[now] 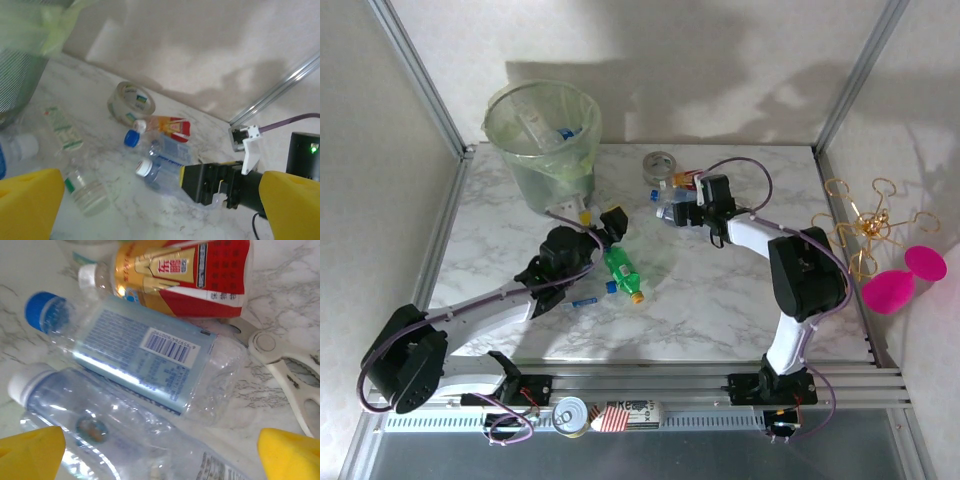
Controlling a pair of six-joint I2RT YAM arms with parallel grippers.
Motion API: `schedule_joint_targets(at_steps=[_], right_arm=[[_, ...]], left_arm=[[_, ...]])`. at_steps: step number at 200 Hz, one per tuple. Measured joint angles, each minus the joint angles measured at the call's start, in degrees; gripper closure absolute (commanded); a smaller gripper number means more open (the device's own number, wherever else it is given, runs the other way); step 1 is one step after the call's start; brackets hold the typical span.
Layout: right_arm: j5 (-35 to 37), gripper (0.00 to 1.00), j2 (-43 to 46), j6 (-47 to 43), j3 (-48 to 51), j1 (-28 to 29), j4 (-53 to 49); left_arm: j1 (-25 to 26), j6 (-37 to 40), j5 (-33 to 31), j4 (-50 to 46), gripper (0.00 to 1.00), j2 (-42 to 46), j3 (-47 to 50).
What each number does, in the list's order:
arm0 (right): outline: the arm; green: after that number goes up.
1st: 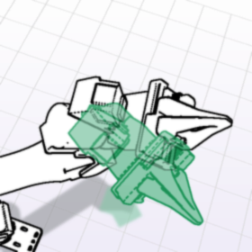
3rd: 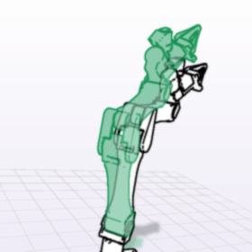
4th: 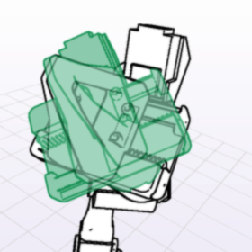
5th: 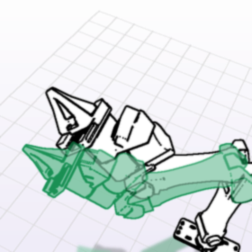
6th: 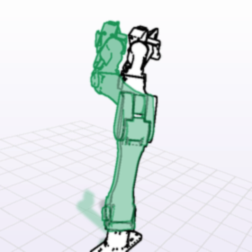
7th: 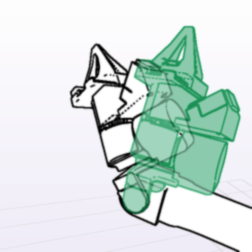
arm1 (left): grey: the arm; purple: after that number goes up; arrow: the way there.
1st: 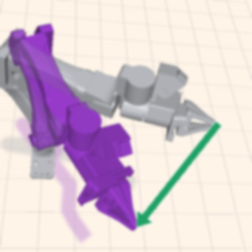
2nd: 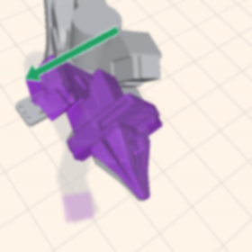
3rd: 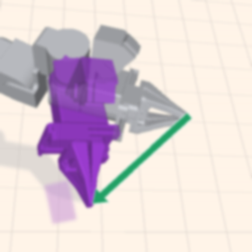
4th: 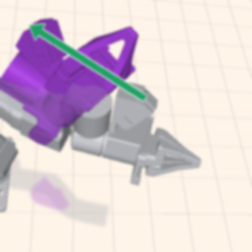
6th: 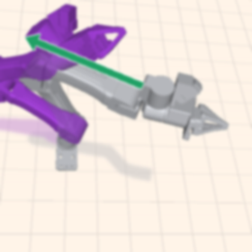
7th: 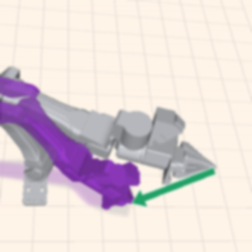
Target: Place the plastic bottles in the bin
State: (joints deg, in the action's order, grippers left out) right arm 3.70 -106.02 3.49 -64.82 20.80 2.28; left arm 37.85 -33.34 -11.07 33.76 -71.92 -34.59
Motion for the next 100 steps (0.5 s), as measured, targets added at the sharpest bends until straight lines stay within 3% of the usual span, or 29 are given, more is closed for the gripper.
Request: schedule_joint_targets(at_steps=[46, 100], right_arm=[[-8.2, 0.01, -3.9, -3.1, -5.5, -1.4, -4.0], [-14.7, 0.01, -4.5, -2.7, -4.5, -1.4, -6.4]], left_arm=[[0.0, -1.4, -2.4, 0.6, 0.00, 0.7, 2.2], [0.0, -1.2, -3.8, 1.4, 0.00, 1.1, 2.3]])
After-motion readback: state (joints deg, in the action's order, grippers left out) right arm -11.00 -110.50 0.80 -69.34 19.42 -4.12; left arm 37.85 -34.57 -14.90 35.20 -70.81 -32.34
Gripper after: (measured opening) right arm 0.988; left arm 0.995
